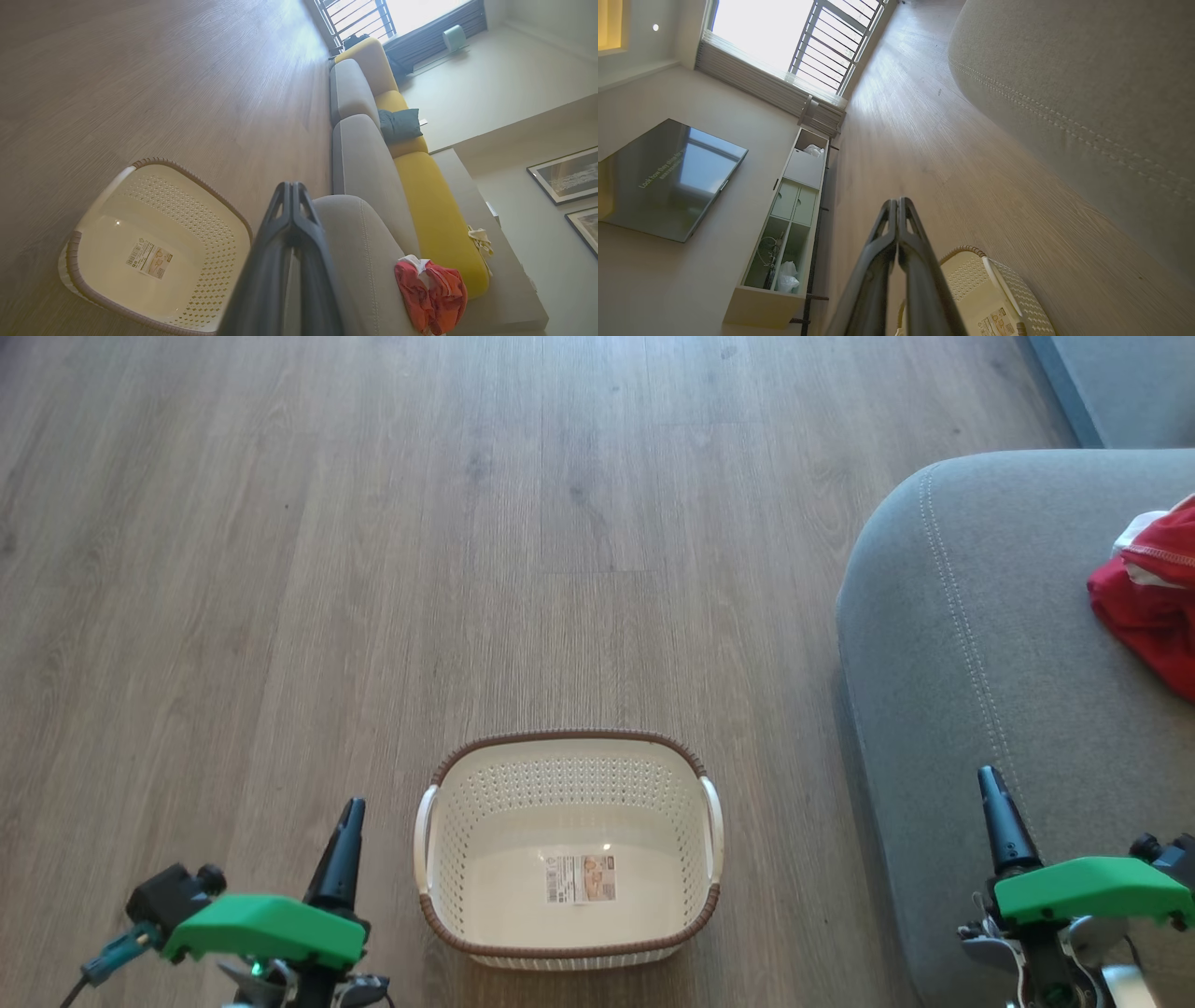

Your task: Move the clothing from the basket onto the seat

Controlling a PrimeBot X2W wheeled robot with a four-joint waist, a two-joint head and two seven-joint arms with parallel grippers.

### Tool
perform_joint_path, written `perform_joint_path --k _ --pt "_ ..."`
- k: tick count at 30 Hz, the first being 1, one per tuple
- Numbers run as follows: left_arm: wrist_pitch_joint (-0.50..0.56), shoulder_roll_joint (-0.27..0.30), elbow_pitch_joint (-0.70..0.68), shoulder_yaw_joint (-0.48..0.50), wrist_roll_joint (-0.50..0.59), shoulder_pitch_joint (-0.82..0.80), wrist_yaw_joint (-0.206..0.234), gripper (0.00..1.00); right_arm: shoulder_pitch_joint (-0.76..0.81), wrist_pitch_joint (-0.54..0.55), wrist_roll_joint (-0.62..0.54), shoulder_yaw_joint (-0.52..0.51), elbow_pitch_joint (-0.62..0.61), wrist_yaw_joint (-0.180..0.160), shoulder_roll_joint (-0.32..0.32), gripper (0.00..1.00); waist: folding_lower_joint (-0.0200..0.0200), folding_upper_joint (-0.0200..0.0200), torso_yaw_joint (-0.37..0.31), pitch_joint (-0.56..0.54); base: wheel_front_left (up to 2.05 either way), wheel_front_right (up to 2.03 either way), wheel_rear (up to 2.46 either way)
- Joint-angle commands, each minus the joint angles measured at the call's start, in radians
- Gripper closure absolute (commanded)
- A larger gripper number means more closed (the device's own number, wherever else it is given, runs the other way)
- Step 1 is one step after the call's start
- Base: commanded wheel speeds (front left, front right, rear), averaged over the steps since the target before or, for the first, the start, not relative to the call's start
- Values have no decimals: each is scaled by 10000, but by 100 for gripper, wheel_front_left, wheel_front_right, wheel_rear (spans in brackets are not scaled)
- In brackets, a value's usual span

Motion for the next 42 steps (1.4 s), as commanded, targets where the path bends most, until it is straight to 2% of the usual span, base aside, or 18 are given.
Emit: perform_joint_path --k 1,42 --pt "71 133 -251 373 -282 -570 -117 100 -483 91 288 75 -399 -1 2 100 0 0 -5 -2 0 0 0" --pt "1293 121 -94 1719 -4869 -989 -825 100 -728 1295 4776 -213 -776 -2 153 100 0 0 -202 -56 0 0 0"
